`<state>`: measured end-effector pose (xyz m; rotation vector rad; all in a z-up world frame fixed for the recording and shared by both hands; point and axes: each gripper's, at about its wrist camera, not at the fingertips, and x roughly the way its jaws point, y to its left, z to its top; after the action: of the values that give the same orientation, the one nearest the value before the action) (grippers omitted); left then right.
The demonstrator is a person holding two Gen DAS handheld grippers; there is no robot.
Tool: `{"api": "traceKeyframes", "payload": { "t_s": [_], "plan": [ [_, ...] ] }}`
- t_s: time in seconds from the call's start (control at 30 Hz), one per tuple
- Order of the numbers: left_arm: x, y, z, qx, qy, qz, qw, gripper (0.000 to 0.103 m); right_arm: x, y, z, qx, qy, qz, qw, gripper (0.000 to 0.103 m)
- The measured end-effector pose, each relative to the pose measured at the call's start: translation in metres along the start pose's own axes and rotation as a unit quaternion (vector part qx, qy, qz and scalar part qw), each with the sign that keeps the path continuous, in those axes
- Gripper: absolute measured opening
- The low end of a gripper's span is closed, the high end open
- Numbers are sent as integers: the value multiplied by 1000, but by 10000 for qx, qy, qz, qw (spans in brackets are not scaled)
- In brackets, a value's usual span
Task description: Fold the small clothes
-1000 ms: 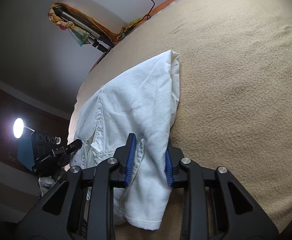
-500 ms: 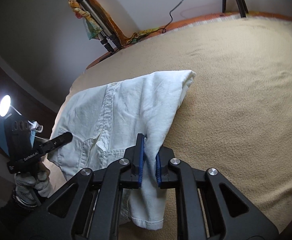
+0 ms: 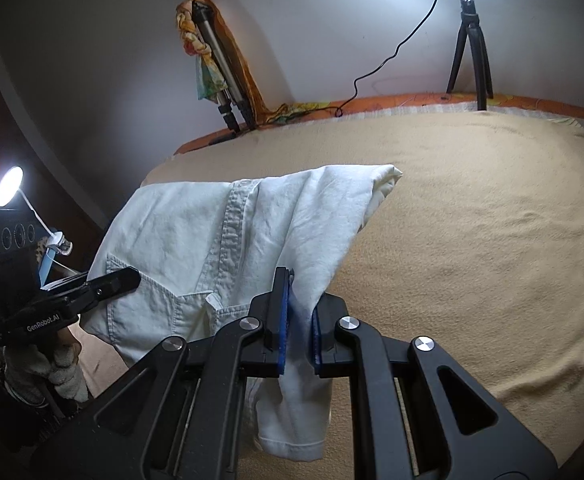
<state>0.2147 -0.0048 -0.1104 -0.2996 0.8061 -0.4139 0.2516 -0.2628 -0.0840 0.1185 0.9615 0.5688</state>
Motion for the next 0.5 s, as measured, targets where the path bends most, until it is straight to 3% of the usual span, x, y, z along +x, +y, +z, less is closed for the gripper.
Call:
{"api": "traceKeyframes", "payload": {
  "t_s": [0.3,0.5],
  "plan": [
    [33,-26,23,55,131,-292,9995,10,-21,-21,19,-58,-209,-255,9994,10],
    [72,-52,43,151,241,-480,9984,10,-31,-56,35,-5,-344,-476,9983,10]
  ]
}}
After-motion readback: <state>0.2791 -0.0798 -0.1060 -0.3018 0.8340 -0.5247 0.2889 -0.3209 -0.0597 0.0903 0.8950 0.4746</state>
